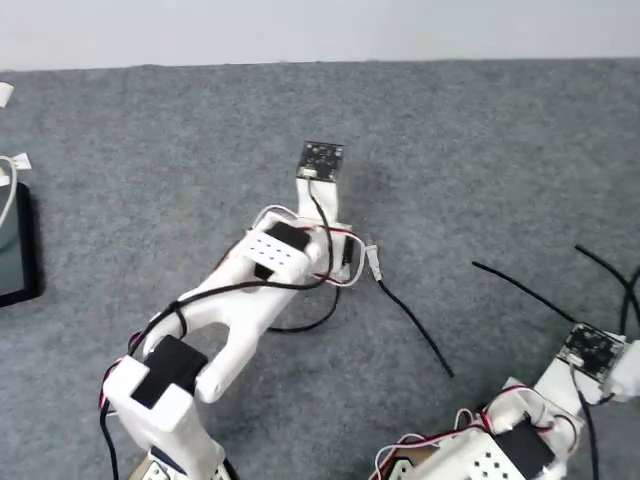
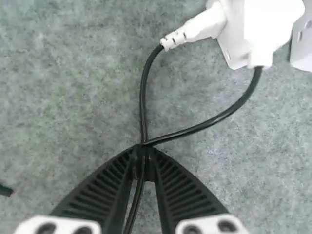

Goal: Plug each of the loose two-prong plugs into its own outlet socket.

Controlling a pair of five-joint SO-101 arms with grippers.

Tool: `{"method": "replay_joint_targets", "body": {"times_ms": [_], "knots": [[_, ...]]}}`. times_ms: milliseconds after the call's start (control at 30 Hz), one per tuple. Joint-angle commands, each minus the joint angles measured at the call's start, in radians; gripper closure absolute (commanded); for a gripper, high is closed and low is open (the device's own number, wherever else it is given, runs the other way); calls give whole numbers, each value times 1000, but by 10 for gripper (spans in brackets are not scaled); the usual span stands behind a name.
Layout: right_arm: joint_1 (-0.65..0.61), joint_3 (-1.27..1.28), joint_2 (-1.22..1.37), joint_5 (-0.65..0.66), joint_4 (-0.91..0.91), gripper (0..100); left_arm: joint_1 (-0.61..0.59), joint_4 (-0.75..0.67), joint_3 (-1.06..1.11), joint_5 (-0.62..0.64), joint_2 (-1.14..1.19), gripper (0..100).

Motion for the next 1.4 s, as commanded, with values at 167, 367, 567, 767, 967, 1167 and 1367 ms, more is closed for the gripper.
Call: {"method": "replay_joint_targets", "body": {"times_ms": [167,367,567,767,967,1167,1367], "knots": [[-15,14,-15,11,-5,991,-29,147,-4,3,31,979],[-15,14,-15,11,-5,991,-69,221,-27,-2,77,978],[-15,14,-15,20,-7,991,-212,348,-153,-141,170,977],[-18,18,-15,41,-7,991,-186,399,-199,-261,181,978],[-18,18,-15,41,-7,991,-175,319,-166,-258,69,978],[-19,18,-15,44,-7,991,-175,140,-36,-341,-104,974],[-19,18,-15,44,-7,991,-172,-14,93,-356,-238,973]]}}
